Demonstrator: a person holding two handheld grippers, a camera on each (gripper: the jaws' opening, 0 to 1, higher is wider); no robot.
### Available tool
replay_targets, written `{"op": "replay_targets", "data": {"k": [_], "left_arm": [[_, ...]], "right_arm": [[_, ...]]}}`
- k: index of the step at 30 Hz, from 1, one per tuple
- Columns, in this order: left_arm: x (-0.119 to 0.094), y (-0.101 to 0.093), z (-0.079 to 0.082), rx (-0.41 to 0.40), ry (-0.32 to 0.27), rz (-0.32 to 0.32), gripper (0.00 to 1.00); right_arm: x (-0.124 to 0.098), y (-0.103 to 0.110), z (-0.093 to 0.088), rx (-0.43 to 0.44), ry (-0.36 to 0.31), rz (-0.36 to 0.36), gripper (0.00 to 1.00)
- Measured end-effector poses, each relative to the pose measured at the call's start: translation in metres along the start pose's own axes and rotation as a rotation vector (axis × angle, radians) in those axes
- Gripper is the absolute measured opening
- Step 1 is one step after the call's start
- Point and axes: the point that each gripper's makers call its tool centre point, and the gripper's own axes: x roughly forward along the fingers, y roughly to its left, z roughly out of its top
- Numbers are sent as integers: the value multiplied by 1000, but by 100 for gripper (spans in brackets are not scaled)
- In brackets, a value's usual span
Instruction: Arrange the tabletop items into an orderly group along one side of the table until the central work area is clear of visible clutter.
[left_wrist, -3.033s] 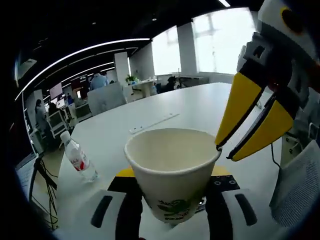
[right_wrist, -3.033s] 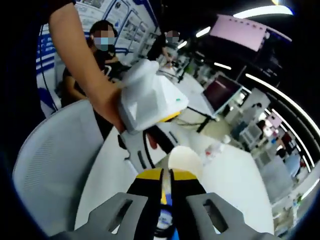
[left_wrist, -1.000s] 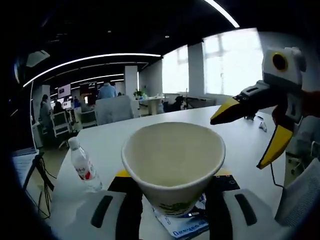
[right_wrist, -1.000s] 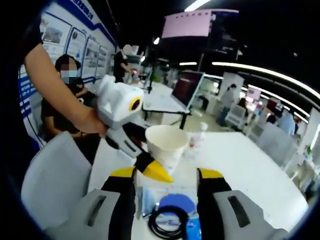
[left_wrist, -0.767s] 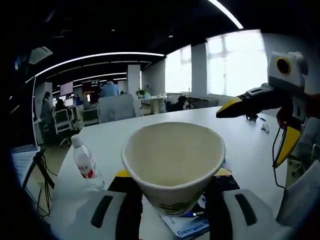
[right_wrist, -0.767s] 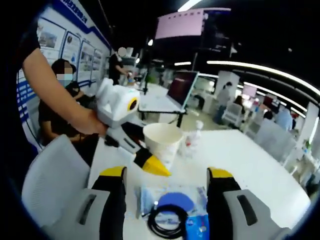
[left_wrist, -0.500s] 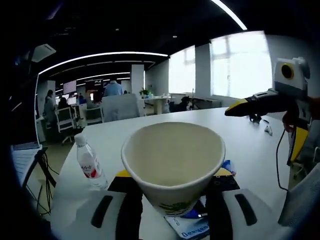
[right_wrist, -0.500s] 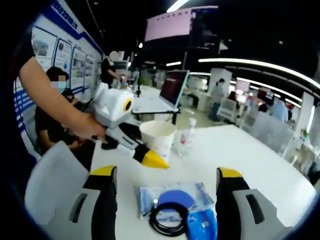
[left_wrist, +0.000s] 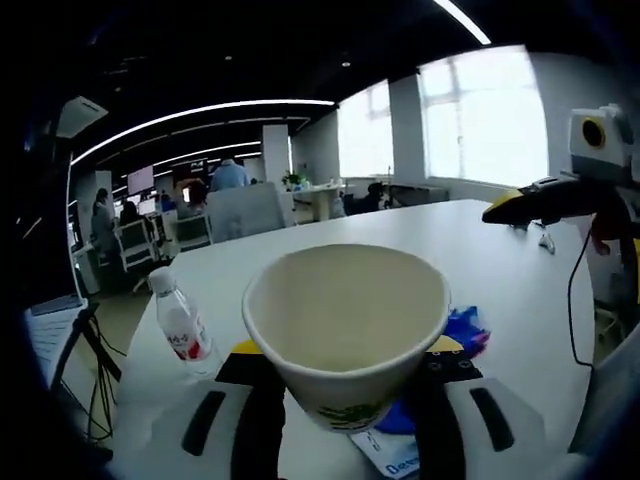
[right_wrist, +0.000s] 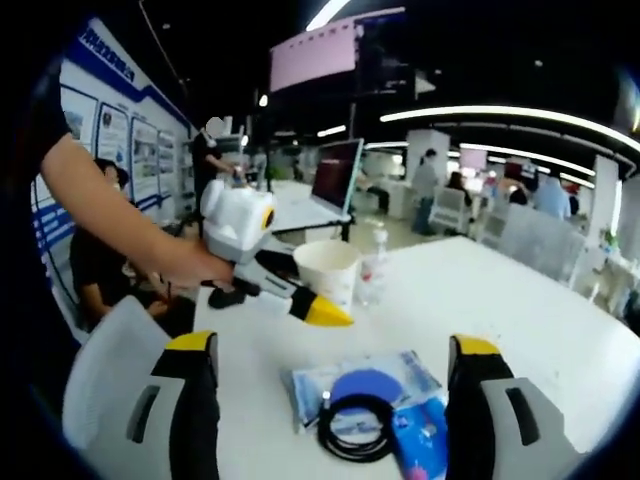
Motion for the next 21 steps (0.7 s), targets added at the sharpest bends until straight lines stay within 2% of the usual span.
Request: {"op": "replay_targets", "data": {"k": [9, 21], "left_arm": [[10, 8, -15, 6, 31, 10, 48], [28, 19, -25, 5, 46, 3, 48]], "right_arm": [[-7, 0, -19, 23, 18, -31, 98], [-10, 2, -43, 73, 34, -53, 95]]}}
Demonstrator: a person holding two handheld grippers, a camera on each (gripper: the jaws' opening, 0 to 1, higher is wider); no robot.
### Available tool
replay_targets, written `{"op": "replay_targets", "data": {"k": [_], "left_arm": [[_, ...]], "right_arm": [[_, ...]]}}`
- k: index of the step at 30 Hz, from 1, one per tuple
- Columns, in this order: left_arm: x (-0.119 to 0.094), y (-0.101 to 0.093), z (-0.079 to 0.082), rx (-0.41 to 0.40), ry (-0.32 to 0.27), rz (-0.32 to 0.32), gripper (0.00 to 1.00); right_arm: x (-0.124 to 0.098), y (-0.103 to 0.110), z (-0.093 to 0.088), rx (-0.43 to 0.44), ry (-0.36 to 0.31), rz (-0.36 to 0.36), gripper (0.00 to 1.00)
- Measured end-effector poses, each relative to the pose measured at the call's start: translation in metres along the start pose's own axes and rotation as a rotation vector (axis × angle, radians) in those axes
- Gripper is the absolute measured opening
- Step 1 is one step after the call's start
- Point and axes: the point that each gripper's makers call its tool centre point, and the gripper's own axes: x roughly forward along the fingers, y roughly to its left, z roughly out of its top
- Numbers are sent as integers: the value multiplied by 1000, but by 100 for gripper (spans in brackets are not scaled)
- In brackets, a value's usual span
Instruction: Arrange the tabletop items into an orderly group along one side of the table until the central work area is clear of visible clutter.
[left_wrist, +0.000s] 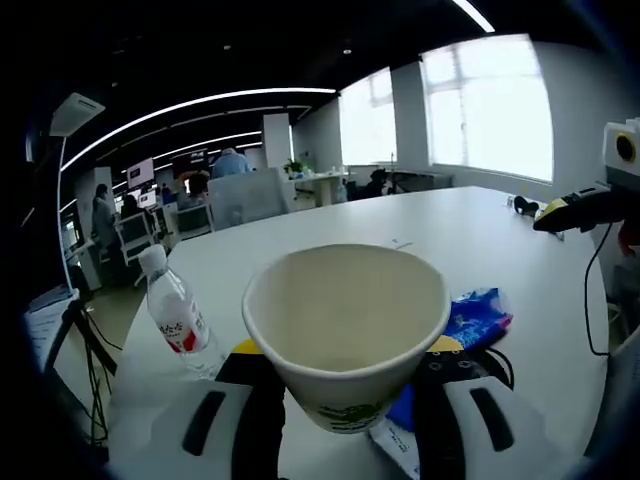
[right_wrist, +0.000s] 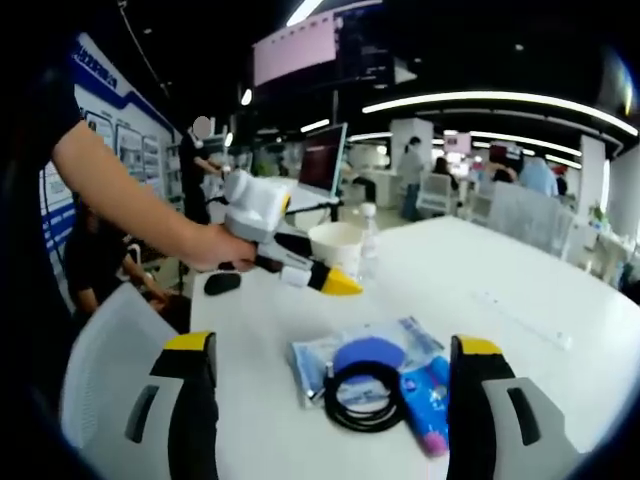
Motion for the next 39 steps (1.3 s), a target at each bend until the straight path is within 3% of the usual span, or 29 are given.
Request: {"op": "replay_targets", "data": {"k": [15, 26, 39], "left_arm": [[28, 27, -13, 17, 12, 43, 48], [50, 45, -23, 4, 22, 68, 48], [76, 60, -38, -16, 49, 81, 48]], "right_arm": [[4, -6, -23, 42, 40, -15, 93], [2, -21, -42, 47, 72, -96, 93], [2, -32, -55, 82, 98, -116, 92]]}}
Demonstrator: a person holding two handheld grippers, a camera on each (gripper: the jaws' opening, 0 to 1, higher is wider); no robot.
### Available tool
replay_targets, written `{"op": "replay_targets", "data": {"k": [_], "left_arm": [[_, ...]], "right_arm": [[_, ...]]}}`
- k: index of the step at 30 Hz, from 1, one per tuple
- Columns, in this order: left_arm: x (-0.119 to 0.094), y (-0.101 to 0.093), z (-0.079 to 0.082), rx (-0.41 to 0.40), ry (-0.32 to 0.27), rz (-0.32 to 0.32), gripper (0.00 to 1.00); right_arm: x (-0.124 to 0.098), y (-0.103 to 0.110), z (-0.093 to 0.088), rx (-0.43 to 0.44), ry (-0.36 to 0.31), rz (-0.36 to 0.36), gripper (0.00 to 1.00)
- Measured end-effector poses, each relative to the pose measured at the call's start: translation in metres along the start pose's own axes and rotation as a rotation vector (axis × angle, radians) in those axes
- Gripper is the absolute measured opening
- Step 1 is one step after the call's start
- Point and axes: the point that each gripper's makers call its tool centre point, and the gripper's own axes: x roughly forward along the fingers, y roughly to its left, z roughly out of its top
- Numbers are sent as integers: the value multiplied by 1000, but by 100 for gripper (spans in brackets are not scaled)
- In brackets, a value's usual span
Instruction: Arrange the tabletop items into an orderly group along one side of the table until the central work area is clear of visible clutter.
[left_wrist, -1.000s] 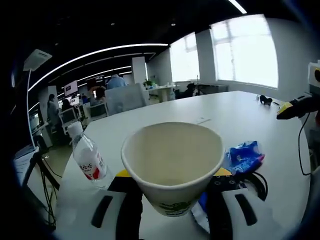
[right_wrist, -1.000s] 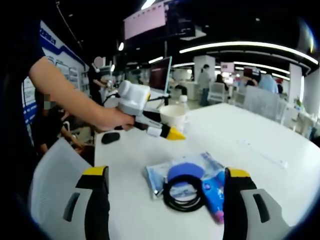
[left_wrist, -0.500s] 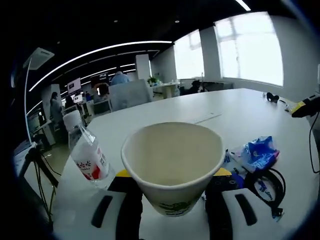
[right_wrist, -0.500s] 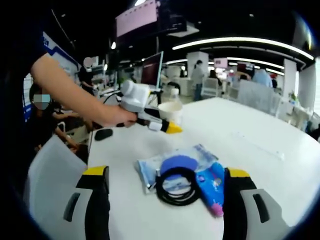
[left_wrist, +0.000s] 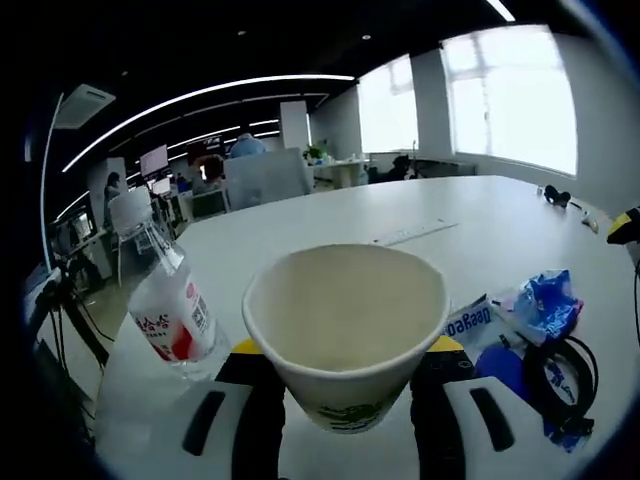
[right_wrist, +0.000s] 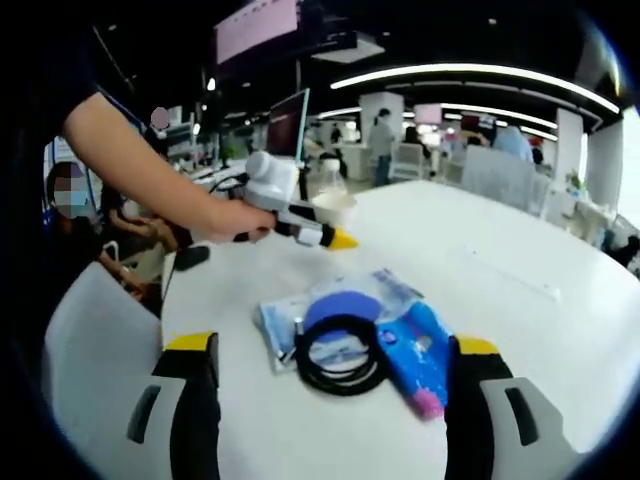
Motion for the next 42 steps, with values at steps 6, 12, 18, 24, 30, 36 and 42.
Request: {"op": "replay_targets", "data": {"k": [6, 12, 18, 24, 30, 36, 42], "left_arm": [[11, 6, -6, -18, 7, 19, 48], [21, 14, -14, -48, 14, 37, 48], [29, 20, -21, -68, 21, 44, 48], [34, 23, -25, -73, 26, 51, 48], [38, 26, -27, -79, 29, 57, 48], [43, 28, -32, -94, 34, 58, 48], [49, 33, -29, -96, 28, 65, 48]], "right_arm": [[-2, -7, -5, 8, 14, -14, 92], [-3, -12, -14, 22, 33, -24, 92], [-4, -15, -20, 36, 42, -34, 92], [-4, -18, -24, 42, 53, -39, 92], [-2, -20, -27, 51, 61, -38, 92], [0, -21, -31, 62, 68, -39, 92], [1, -21, -34, 69, 74, -39, 92]]}}
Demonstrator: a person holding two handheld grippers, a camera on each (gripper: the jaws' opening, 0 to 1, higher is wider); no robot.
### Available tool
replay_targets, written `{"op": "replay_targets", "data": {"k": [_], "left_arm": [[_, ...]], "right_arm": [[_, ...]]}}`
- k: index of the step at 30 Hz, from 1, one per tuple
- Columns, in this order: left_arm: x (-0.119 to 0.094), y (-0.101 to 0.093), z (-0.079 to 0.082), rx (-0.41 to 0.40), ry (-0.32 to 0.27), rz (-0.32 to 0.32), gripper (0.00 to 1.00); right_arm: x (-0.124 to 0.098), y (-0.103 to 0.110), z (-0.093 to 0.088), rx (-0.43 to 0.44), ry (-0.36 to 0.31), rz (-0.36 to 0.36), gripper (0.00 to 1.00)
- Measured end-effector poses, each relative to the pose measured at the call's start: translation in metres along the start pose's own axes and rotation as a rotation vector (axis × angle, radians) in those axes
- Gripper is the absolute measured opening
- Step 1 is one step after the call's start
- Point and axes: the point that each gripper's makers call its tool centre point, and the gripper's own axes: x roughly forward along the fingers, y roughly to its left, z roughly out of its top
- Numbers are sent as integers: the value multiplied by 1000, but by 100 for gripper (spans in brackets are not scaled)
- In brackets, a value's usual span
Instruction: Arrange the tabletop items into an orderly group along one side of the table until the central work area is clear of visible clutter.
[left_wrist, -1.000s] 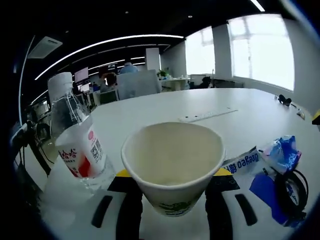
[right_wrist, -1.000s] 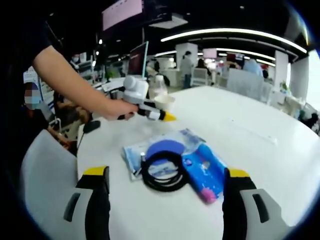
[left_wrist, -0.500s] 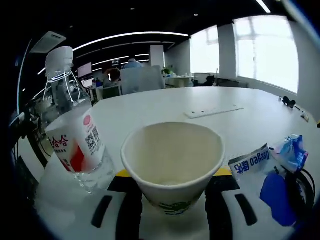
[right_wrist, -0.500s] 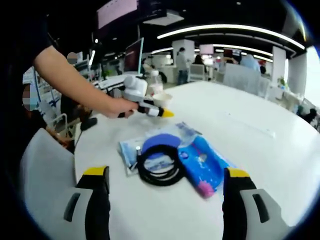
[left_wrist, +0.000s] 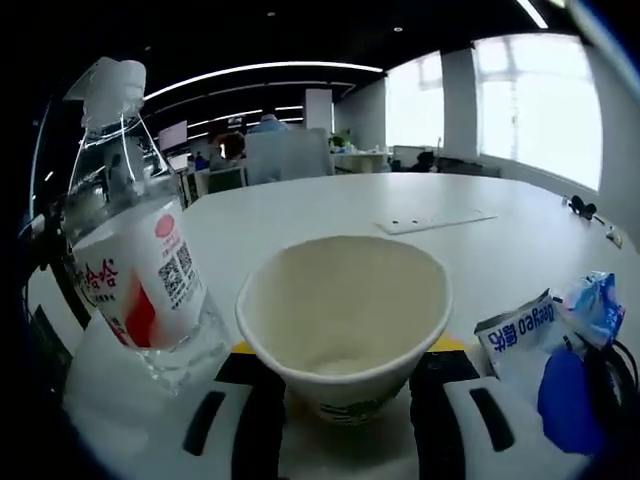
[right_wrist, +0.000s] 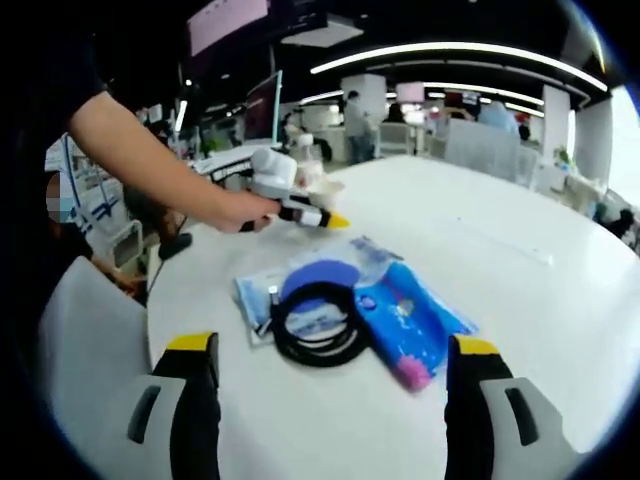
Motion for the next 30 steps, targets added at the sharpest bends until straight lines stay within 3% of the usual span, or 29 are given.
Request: {"op": "replay_targets", "data": {"k": [22, 30], "left_arm": [[14, 6, -3, 17, 23, 2, 46], [5, -2, -11, -7, 38, 16, 52]], "right_arm": [[0, -5, -5, 46, 2, -14, 92], [1, -4, -1, 47, -5, -8, 92]]}}
